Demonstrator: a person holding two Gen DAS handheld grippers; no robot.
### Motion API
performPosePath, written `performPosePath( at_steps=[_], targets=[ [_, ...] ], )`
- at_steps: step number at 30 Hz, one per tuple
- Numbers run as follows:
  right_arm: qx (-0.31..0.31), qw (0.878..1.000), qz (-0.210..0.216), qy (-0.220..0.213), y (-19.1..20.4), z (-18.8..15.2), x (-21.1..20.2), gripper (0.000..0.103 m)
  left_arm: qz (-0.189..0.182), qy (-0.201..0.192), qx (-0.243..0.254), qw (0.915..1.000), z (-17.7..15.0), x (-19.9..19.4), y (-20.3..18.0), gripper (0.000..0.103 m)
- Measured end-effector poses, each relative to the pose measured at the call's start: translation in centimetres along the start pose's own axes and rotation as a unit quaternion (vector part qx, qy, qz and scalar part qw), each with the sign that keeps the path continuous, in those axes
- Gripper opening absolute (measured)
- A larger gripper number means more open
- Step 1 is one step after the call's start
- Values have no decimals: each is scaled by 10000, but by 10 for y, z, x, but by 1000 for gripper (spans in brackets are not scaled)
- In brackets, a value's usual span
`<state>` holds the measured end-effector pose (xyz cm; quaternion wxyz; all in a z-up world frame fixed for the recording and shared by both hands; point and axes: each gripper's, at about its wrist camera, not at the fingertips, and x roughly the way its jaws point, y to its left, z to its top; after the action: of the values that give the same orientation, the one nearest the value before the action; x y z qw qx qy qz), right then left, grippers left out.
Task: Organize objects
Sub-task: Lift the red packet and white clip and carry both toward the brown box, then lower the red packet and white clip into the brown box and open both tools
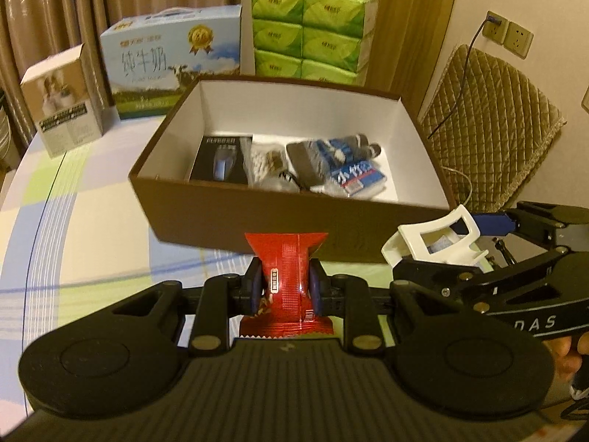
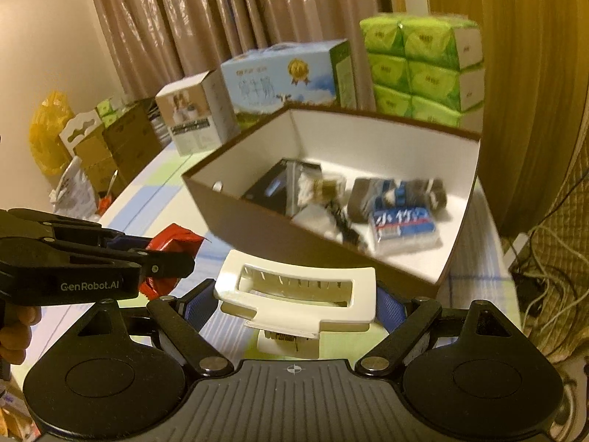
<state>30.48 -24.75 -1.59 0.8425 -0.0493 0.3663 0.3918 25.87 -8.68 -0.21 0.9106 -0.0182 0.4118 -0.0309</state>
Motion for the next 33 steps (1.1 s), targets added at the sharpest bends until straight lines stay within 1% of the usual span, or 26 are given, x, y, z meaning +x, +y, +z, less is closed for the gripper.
performPosePath(
  at_steps=[8,14,26,33],
  targets=[
    [16,9997,-124,-232,-22,31,10,85,-32,-127,116,9998,34,21,-4,21],
    [161,9991,-261,-309,-49,57,30,85,-50,-124,189,9997,61,48,-6,21],
    [371,9978,-502,-218,-99,103,92,85,-20,17,324,9995,120,119,-2,21],
    [402,9970,-648,-116,-117,114,122,85,-2,185,307,9994,142,160,1,21]
  ],
)
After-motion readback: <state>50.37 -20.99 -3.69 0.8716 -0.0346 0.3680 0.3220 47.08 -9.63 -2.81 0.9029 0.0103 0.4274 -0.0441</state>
